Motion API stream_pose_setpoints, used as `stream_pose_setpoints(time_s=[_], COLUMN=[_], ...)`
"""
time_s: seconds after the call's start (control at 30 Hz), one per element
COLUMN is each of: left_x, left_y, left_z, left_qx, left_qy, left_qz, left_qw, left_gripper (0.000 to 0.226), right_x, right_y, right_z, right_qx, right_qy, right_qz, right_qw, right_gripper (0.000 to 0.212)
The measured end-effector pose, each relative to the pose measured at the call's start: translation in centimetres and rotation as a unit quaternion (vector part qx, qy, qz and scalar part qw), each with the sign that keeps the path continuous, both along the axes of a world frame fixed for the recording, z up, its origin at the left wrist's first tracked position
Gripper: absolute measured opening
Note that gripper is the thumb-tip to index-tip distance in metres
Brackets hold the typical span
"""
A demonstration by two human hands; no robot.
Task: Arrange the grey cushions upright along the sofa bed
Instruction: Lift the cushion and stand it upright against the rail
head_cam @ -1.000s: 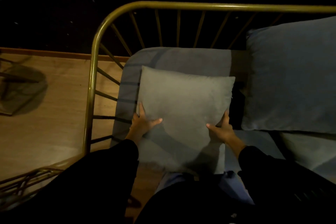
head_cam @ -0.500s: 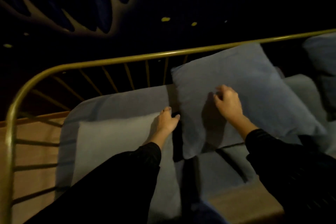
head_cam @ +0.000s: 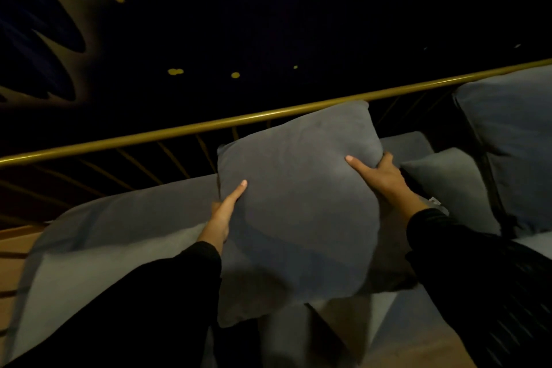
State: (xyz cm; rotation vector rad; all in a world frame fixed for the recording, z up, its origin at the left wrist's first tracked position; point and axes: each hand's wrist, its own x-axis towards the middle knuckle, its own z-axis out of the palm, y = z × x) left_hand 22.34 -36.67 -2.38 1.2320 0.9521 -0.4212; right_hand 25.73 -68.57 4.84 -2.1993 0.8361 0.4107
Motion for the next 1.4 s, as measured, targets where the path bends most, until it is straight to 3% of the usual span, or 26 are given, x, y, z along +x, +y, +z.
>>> stream_pose_setpoints(time_s=[0.17, 0.33, 0.53, 0.67, 0.87, 0.97, 1.13, 1.3, 1.4], left_x=[-0.7, -2.6, -6.6, -8.9, -9.2, -8.9, -8.2, -7.9, -8.3], left_y=[-0.5, 0.1, 4.6, 11.3, 24.1, 30.3, 38.4, 43.9, 44.4], left_z=[2.1, 5.4, 10.2, 14.1, 19.2, 20.7, 19.3, 13.7, 10.0], left_qx=[-0.037, -0.040, -0.009, 0.014, 0.088, 0.111, 0.106, 0.048, 0.017], left_qy=[-0.009, -0.048, -0.103, -0.177, -0.279, -0.292, -0.277, -0.235, -0.200], left_qz=[0.047, 0.048, 0.078, 0.104, 0.097, 0.077, 0.086, 0.101, 0.114], left_qw=[0.998, 0.997, 0.992, 0.979, 0.951, 0.947, 0.951, 0.966, 0.973], left_gripper=[0.087, 0.096, 0.057, 0.070, 0.060, 0.077, 0.096, 0.107, 0.088], right_x=[-2.0, -3.7, -4.7, -5.6, -4.3, -3.5, -2.4, -3.0, -4.5], right_y=[-1.4, -0.7, 3.7, 9.6, 21.4, 27.5, 35.9, 41.2, 42.3], right_z=[-0.2, 3.2, 6.4, 7.6, 10.1, 10.6, 9.0, 3.9, 0.4], right_qx=[0.069, 0.175, 0.233, 0.289, 0.349, 0.363, 0.387, 0.373, 0.364], right_qy=[-0.038, -0.121, -0.187, -0.205, -0.240, -0.243, -0.234, -0.198, -0.139], right_qz=[-0.006, -0.024, 0.027, 0.035, 0.092, 0.124, 0.149, 0.138, 0.117], right_qw=[0.997, 0.977, 0.954, 0.935, 0.901, 0.891, 0.880, 0.896, 0.913], right_gripper=[0.117, 0.095, 0.090, 0.093, 0.088, 0.088, 0.082, 0.097, 0.095])
